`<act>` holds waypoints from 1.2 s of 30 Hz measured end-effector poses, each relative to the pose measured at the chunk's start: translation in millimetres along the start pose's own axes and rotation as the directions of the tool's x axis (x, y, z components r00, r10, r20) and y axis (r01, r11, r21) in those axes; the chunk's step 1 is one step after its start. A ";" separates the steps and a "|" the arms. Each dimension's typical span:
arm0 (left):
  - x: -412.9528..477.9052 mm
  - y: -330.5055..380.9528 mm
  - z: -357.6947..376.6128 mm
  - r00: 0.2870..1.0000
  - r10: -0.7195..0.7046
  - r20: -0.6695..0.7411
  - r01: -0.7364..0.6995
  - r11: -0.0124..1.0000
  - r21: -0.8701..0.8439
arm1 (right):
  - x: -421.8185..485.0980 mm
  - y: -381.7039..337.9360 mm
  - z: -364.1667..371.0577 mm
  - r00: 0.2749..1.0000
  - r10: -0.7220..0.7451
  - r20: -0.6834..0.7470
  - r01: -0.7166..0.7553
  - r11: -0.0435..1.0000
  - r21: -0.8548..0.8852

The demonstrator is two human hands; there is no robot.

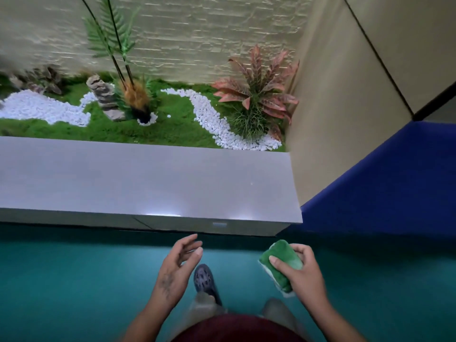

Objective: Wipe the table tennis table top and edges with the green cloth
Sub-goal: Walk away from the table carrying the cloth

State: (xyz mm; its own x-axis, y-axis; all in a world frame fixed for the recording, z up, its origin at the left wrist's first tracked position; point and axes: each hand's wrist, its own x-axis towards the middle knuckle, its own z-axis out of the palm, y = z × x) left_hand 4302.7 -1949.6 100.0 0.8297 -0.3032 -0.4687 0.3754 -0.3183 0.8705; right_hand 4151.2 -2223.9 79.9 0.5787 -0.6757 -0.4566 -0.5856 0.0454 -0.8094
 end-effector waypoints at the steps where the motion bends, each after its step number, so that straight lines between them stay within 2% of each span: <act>1: 14.2 8.0 -4.4 1.000 0.004 0.019 -0.004 1.000 0.003 | 7.2 -8.4 7.6 1.000 0.001 -0.016 -0.001 1.000 -0.009; 6: 75.9 39.5 -11.7 0.996 0.019 0.090 -0.020 1.000 0.013 | 40.9 -49.8 44.6 0.998 0.024 -0.060 -0.022 0.999 0.032; 14: 148.2 85.9 7.6 0.983 -0.008 0.185 -0.002 0.998 0.057 | 111.5 -87.8 50.0 0.997 0.073 -0.004 -0.073 0.997 0.033; 21: 196.4 135.4 39.9 1.000 0.001 0.031 -0.002 1.000 0.031 | 204.7 -112.7 17.5 0.994 0.094 0.054 -0.092 0.995 -0.038; 27: 222.1 159.3 66.2 1.000 -0.007 -0.016 0.008 0.999 0.046 | 279.4 -129.2 1.7 0.986 0.095 0.136 -0.074 0.985 -0.153; 32: 238.9 174.4 76.6 0.999 -0.022 -0.033 0.023 0.999 0.035 | 334.1 -137.9 3.4 0.949 0.169 0.266 -0.082 0.948 -0.308; 34: 244.5 179.6 75.7 0.999 -0.033 -0.029 0.033 0.999 0.026 | 348.5 -144.4 3.8 0.954 0.167 0.249 -0.068 0.930 -0.363; 36: 250.0 181.2 71.0 0.999 -0.043 -0.008 0.043 0.999 0.032 | 358.5 -160.4 2.9 0.969 0.128 0.211 -0.058 0.950 -0.308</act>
State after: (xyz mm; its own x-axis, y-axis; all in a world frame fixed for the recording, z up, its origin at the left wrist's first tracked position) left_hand 4548.8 -2146.8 129.9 0.8161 -0.2824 -0.5043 0.3973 -0.3594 0.8443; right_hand 4454.2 -2471.3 45.0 0.6059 -0.4937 -0.6238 -0.7644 -0.1439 -0.6285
